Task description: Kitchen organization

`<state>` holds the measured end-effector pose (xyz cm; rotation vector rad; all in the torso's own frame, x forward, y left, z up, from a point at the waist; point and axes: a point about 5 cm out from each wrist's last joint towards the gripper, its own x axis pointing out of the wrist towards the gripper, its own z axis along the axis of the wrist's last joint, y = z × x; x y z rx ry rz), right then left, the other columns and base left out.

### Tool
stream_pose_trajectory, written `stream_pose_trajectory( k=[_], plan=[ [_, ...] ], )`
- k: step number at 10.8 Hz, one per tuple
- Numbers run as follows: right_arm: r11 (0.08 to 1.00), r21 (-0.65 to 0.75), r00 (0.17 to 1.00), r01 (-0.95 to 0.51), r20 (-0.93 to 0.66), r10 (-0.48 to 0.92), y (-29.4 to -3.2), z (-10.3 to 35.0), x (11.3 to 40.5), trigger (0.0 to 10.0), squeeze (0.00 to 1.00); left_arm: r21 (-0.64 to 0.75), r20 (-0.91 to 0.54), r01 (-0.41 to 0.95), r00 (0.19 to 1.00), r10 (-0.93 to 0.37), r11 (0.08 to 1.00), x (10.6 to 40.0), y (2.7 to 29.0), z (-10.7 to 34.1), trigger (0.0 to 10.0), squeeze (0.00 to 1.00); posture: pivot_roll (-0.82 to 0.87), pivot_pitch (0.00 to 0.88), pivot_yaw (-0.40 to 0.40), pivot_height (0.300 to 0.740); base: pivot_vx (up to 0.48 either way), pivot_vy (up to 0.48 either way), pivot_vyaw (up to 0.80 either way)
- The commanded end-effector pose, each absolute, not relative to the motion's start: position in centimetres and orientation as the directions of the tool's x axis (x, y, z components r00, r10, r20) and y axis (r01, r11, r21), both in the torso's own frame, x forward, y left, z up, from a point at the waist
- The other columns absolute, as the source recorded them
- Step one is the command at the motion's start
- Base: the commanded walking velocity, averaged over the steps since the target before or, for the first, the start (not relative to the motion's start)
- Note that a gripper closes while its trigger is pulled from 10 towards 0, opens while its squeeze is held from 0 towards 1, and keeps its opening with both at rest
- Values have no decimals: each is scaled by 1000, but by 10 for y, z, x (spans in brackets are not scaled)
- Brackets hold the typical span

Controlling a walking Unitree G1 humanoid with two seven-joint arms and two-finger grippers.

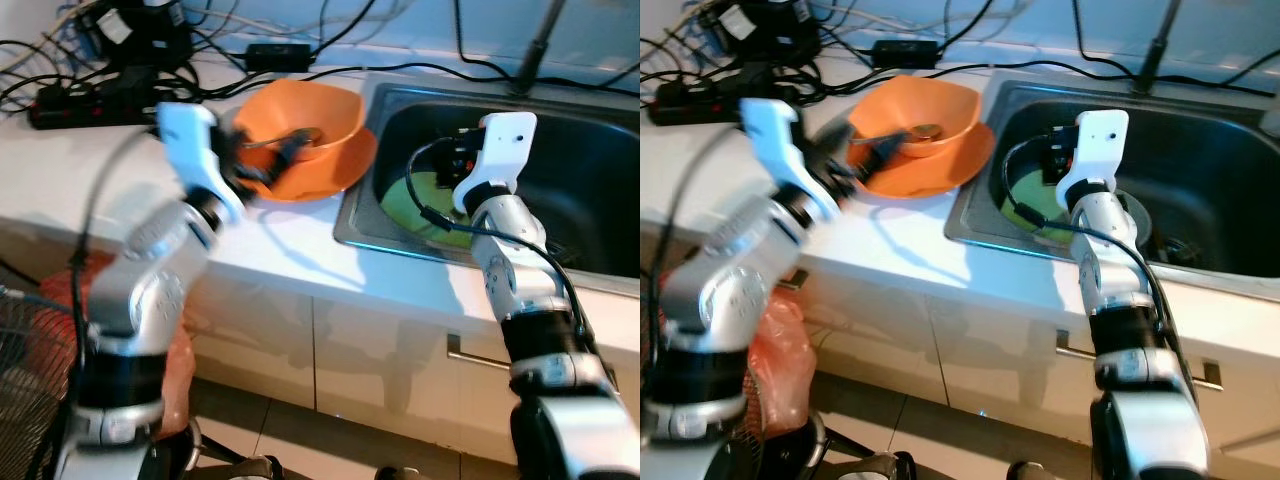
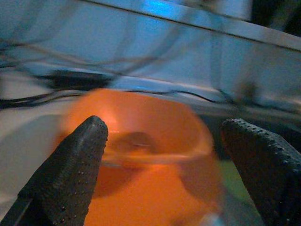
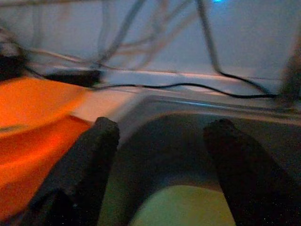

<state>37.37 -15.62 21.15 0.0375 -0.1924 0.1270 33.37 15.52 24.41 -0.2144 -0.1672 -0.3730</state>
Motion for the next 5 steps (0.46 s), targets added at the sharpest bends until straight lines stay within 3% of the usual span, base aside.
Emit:
stream_pose_trajectory(
  k=[1, 3, 4, 5],
  plan=[
    [978, 48, 958, -202, 220, 186, -145, 219, 369, 10000, 1000, -213, 214, 308, 941, -263, 927, 339, 168, 247, 10000, 1000, 45, 93, 20, 740, 0, 0, 0],
    [956, 57, 933, -287, 242, 266, -126, 223, 358, 10000, 1000, -324, 250, 246, 954, -168, 913, 346, 178, 250, 10000, 1000, 29, 89, 14, 740, 0, 0, 0],
    [949, 61, 928, -308, 241, 285, -122, 223, 356, 10000, 243, -351, 263, 242, 953, -153, 904, 347, 178, 251, 10000, 1000, 26, 89, 13, 740, 0, 0, 0],
    [943, 62, 924, -327, 231, 305, -119, 222, 352, 10000, 0, -422, 251, 221, 960, -121, 879, 349, 179, 246, 10000, 1000, 21, 87, 10, 740, 0, 0, 0]
  ],
)
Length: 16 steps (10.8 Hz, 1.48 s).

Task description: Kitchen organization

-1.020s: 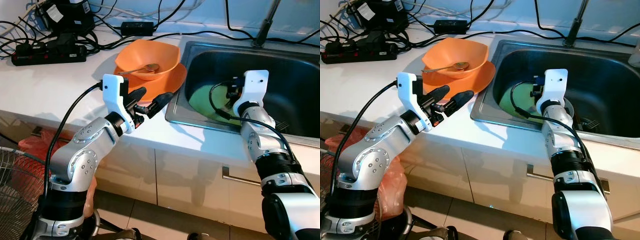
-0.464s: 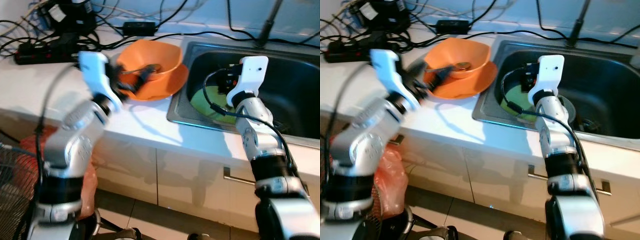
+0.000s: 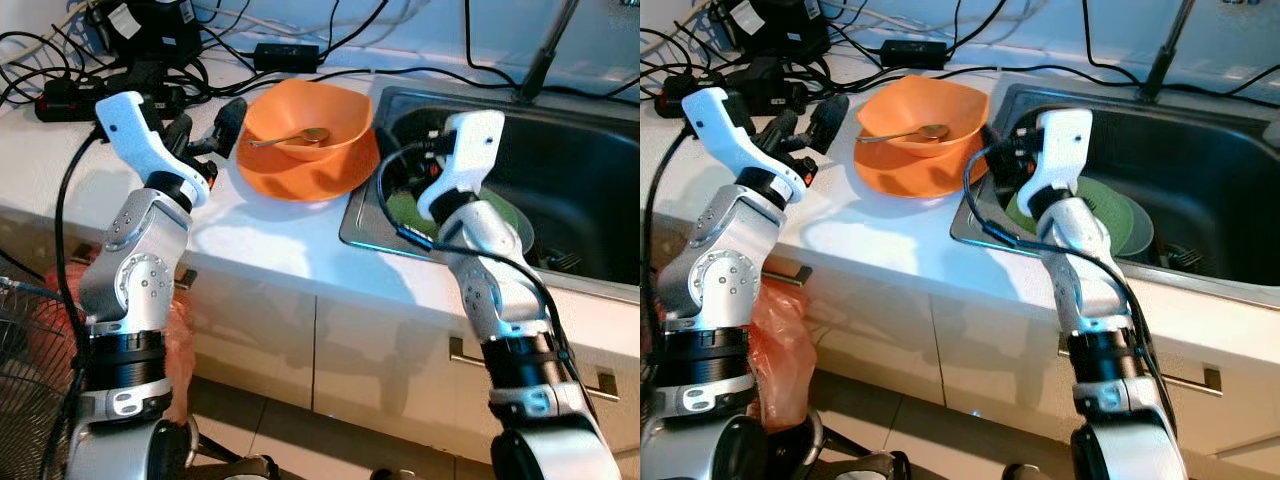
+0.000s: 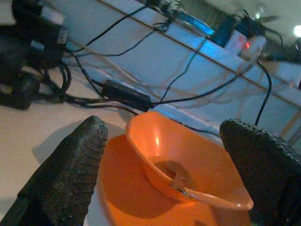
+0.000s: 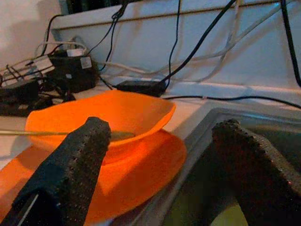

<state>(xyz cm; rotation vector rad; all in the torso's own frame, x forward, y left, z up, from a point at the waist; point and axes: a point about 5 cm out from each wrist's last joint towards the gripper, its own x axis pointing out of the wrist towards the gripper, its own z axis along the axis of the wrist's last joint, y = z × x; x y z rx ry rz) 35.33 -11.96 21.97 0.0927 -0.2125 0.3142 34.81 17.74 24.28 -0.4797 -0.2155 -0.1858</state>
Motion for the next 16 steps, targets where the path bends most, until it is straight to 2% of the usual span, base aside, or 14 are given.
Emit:
stream_pose_trajectory(
  k=[1, 2, 4, 6, 9, 13, 14, 15, 16],
  plan=[
    [940, 63, 922, -336, 226, 314, -118, 223, 349, 10000, 0, -501, 223, 199, 970, -97, 842, 351, 179, 237, 10000, 843, 16, 87, 8, 740, 0, 0, 0],
    [939, 63, 922, -339, 223, 318, -118, 224, 348, 10000, 0, -567, 198, 186, 976, -87, 802, 354, 178, 230, 10000, 0, 12, 88, 5, 740, 0, 0, 0],
    [935, 62, 918, -349, 225, 328, -115, 228, 345, 10000, 0, -681, 143, 166, 985, -93, 713, 361, 170, 214, 10000, 0, -7, 96, 4, 740, 0, 0, 0],
    [934, 60, 918, -351, 220, 331, -115, 228, 340, 10000, 0, -727, 130, 171, 985, -111, 665, 368, 163, 207, 10000, 0, -27, 106, 6, 740, 0, 0, 0],
    [942, 53, 927, -332, 204, 315, -121, 226, 333, 10000, 0, -765, 132, 181, 983, -124, 618, 381, 156, 208, 10000, 0, -69, 114, 17, 740, 0, 0, 0],
    [947, 52, 932, -318, 202, 302, -123, 227, 329, 10000, 0, -777, 135, 188, 982, -133, 601, 389, 154, 212, 10000, 0, -78, 115, 34, 740, 0, 0, 0],
    [948, 54, 933, -315, 201, 299, -123, 227, 329, 10000, 0, -783, 135, 191, 981, -138, 592, 391, 152, 212, 4941, 0, -78, 115, 34, 740, 0, 0, 0],
    [948, 55, 934, -313, 199, 296, -123, 227, 328, 10000, 0, -785, 135, 192, 981, -140, 588, 392, 151, 212, 902, 0, -80, 115, 38, 740, 0, 0, 0],
    [949, 55, 935, -310, 199, 294, -123, 227, 328, 10000, 0, -792, 137, 191, 981, -136, 580, 394, 152, 212, 0, 0, -82, 116, 39, 740, 0, 0, 0]
  ],
)
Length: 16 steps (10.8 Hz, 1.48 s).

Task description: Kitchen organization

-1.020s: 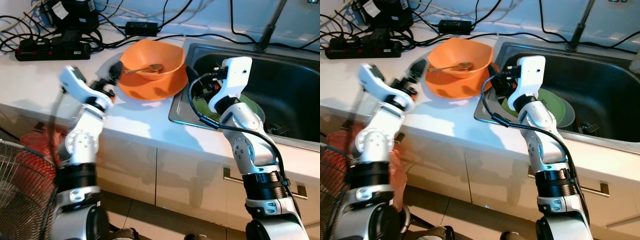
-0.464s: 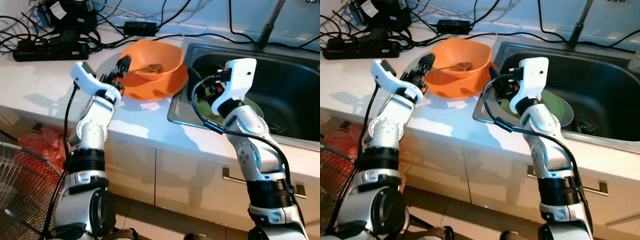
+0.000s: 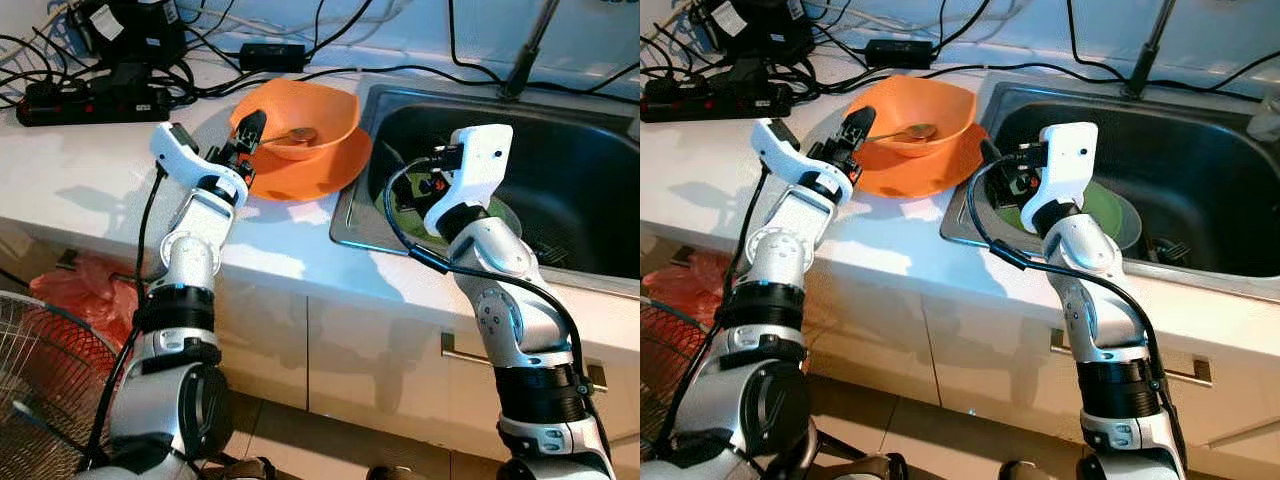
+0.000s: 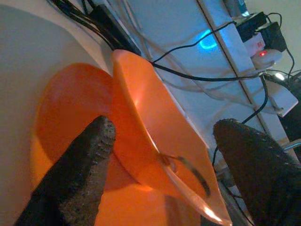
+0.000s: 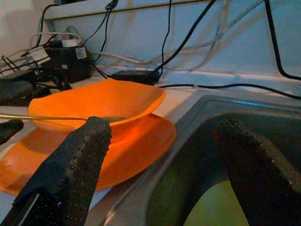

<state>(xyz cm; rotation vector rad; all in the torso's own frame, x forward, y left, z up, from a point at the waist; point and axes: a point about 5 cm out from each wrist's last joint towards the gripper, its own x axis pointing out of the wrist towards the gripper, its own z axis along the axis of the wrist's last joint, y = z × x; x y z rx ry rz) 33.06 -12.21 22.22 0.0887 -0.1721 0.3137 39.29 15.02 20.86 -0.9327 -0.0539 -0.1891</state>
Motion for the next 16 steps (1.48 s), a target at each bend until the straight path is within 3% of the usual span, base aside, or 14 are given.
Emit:
stream_pose_trajectory(
  k=[1, 16],
  plan=[
    [950, 55, 936, -306, 198, 290, -125, 227, 328, 10000, 0, -796, 140, 190, 981, -131, 575, 395, 152, 212, 0, 0, -83, 115, 39, 740, 0, 0, 0],
    [952, 68, 940, -299, 194, 281, -124, 228, 330, 10000, 0, -848, 127, 182, 982, -143, 498, 401, 153, 214, 0, 0, -74, 112, 38, 740, 0, 0, 0]
  ],
)
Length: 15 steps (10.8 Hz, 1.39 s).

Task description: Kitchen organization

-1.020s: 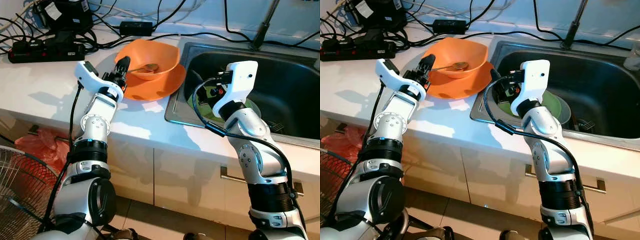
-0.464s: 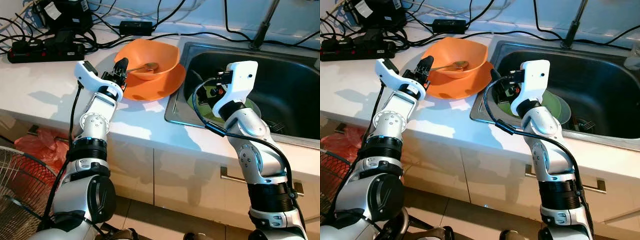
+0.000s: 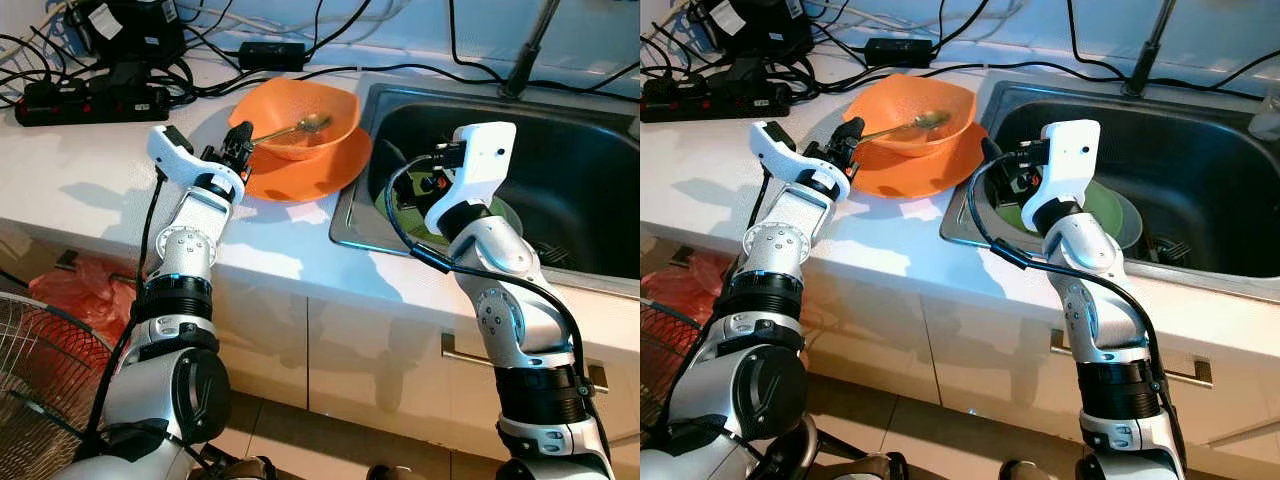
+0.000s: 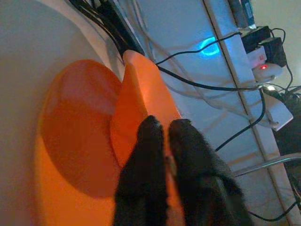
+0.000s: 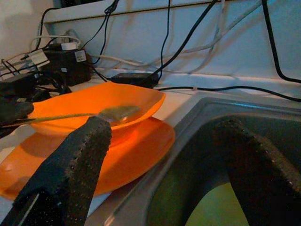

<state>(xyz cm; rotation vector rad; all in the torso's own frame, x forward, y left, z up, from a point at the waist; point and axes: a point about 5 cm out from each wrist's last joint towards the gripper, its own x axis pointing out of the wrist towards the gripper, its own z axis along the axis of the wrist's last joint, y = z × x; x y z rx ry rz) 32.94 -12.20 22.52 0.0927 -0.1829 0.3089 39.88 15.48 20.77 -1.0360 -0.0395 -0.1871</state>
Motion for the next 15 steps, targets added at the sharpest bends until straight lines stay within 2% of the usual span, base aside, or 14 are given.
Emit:
stream_pose_trajectory(
  k=[1, 7, 9, 12, 14, 15],
  plan=[
    [952, 68, 940, -299, 193, 281, -124, 228, 330, 10000, 0, -854, 129, 185, 981, -146, 487, 401, 152, 215, 0, 0, -73, 111, 38, 740, 0, 0, 0],
    [952, 67, 940, -297, 194, 280, -124, 227, 332, 10000, 0, -867, 150, 194, 980, -130, 459, 401, 157, 223, 0, 0, -69, 104, 33, 740, 0, 0, 0],
    [952, 67, 940, -297, 195, 279, -124, 227, 333, 10000, 0, -858, 209, 239, 971, -115, 455, 401, 161, 237, 0, 0, -64, 104, 31, 740, 0, 0, 0],
    [952, 75, 940, -296, 199, 277, -122, 227, 334, 10000, 0, -831, 285, 326, 945, -159, 451, 397, 151, 261, 0, 0, -53, 98, 40, 740, 0, 0, 0],
    [949, 134, 944, -287, 206, 256, -121, 225, 335, 10000, 0, -831, 296, 364, 929, -221, 421, 393, 137, 261, 0, 0, -48, 97, 52, 740, 0, 0, 0],
    [919, 301, 958, -254, 207, 197, -125, 223, 337, 10000, 639, -835, 292, 389, 912, -287, 389, 389, 121, 254, 0, 0, -44, 96, 62, 740, 0, 0, 0]
  ],
)
